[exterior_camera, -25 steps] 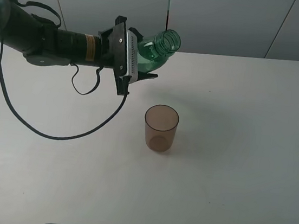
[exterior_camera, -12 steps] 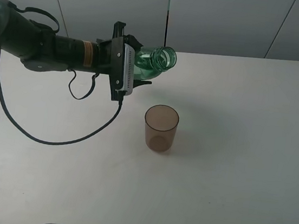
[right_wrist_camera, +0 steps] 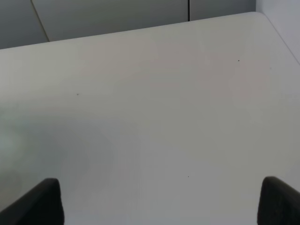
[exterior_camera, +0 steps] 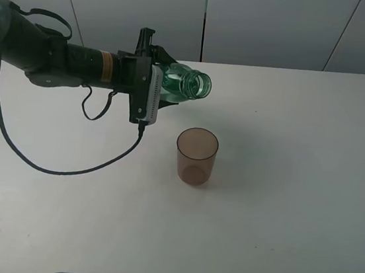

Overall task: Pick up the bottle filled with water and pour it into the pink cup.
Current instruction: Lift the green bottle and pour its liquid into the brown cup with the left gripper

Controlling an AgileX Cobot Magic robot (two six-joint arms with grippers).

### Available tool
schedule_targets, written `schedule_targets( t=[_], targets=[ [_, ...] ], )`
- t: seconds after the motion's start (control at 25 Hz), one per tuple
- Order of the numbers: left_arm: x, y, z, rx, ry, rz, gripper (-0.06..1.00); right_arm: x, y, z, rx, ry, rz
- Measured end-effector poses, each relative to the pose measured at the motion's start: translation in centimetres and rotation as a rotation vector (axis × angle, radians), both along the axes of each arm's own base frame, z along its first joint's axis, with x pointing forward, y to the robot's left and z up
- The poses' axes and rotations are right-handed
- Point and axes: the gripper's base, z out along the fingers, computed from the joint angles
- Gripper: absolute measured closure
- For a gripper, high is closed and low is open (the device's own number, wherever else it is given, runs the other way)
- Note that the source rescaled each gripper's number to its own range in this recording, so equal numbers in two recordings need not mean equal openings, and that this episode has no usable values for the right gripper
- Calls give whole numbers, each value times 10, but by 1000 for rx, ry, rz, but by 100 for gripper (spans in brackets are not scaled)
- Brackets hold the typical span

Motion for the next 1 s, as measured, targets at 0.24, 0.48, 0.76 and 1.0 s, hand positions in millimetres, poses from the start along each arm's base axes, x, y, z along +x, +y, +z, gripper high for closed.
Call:
schedule_targets(
  t=[0.24, 0.48, 0.76, 1.0],
  targets=[
    [0, 0, 0, 8, -18, -8, 92, 0, 0, 0, 0, 0, 0],
    [0, 0, 0, 12, -30, -11, 92, 0, 0, 0, 0, 0, 0],
    [-1, -1, 0, 54, -118, -60, 92, 0, 0, 0, 0, 0, 0],
    [0, -1, 0, 68, -155, -70, 92, 0, 0, 0, 0, 0, 0]
  ],
)
